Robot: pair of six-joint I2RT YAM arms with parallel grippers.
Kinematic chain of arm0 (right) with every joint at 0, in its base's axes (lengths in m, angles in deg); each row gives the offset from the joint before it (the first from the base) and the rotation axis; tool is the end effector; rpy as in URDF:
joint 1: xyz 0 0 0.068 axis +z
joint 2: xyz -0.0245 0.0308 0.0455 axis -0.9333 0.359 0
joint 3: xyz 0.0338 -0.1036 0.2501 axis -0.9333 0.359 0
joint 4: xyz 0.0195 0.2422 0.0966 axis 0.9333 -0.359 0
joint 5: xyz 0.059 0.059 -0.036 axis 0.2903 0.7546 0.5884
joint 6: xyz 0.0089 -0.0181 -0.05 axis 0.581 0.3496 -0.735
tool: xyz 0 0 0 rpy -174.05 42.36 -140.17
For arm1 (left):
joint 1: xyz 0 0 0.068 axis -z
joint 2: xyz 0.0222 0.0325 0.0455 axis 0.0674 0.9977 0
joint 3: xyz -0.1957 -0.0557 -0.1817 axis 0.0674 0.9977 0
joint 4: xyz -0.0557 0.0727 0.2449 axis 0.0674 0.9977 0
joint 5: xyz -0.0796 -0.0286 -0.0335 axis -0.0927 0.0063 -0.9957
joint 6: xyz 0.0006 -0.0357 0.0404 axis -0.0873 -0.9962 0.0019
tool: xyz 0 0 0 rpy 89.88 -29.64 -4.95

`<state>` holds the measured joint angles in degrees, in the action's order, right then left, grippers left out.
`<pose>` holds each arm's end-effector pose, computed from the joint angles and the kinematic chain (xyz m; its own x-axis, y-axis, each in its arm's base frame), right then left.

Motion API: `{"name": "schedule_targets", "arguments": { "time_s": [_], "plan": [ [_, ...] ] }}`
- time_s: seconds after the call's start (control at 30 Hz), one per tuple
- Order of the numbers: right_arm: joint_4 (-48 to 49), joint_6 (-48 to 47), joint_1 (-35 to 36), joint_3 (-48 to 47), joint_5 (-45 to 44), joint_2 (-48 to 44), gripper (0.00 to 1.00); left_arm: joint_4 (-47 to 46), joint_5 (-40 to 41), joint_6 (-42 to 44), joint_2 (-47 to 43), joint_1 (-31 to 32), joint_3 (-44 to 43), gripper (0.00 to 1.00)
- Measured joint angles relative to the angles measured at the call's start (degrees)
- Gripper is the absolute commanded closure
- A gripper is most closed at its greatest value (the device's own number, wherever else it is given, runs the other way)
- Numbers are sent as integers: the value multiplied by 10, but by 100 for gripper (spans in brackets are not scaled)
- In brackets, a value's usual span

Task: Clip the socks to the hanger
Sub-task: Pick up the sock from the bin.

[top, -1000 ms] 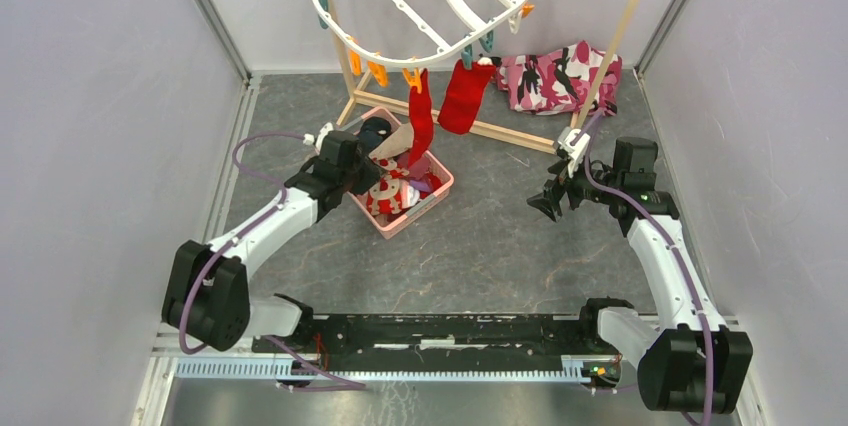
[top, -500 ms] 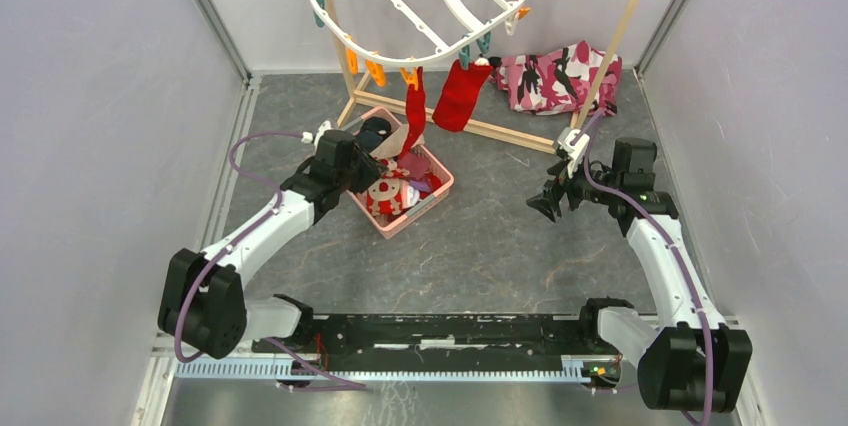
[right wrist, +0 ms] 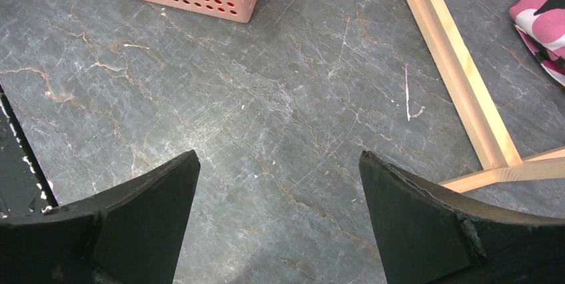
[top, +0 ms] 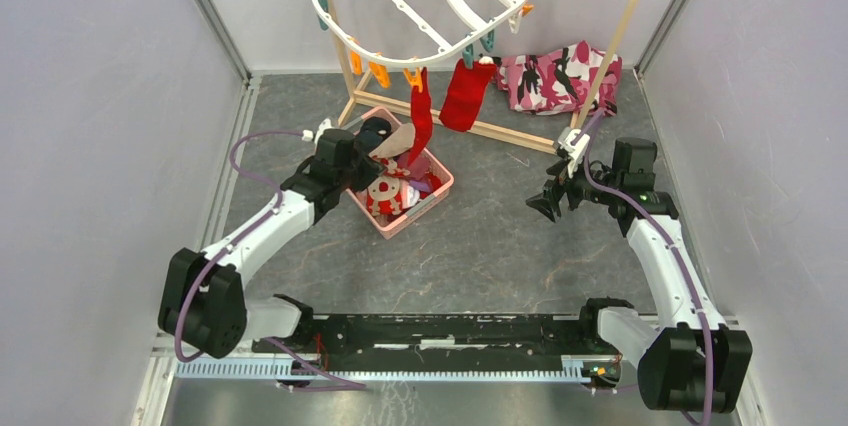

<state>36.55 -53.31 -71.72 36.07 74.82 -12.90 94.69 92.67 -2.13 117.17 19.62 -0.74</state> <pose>0.2085 0.0174 0.2726 -0.2866 -0.3066 -0.9077 -0.8029 0.5938 0.0529 0.2579 -0.1094 0.2469 -0.5883 -0.6584 -0.4694 -0.2689 0.7068 -0.6544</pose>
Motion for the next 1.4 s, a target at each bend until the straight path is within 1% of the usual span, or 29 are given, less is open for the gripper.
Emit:
{"name": "schedule_targets", "arguments": {
  "time_s": [0.13,0.33,0.43,0.67,1.0,1.23,1.3,1.4],
  "plan": [
    [0,0,0,0,0,-2,2,7,4,8,-25,0,1,98],
    [0,0,0,0,4,-3,2,10,22,38,-142,0,1,98],
    [0,0,0,0,4,-3,2,8,21,56,-179,0,-1,98],
    [0,-1,0,0,13,-3,2,21,22,83,-209,0,-30,98],
    [-9,-19,0,0,25,-3,2,78,-2,126,-235,0,-126,98],
    [-54,-77,0,-3,45,-3,2,122,-45,152,-280,0,-167,98],
    [-93,-125,0,-16,59,1,2,137,-67,159,-287,0,-176,98],
    [-185,-240,0,-54,84,17,2,152,-106,168,-289,0,-197,98]
  ]
}}
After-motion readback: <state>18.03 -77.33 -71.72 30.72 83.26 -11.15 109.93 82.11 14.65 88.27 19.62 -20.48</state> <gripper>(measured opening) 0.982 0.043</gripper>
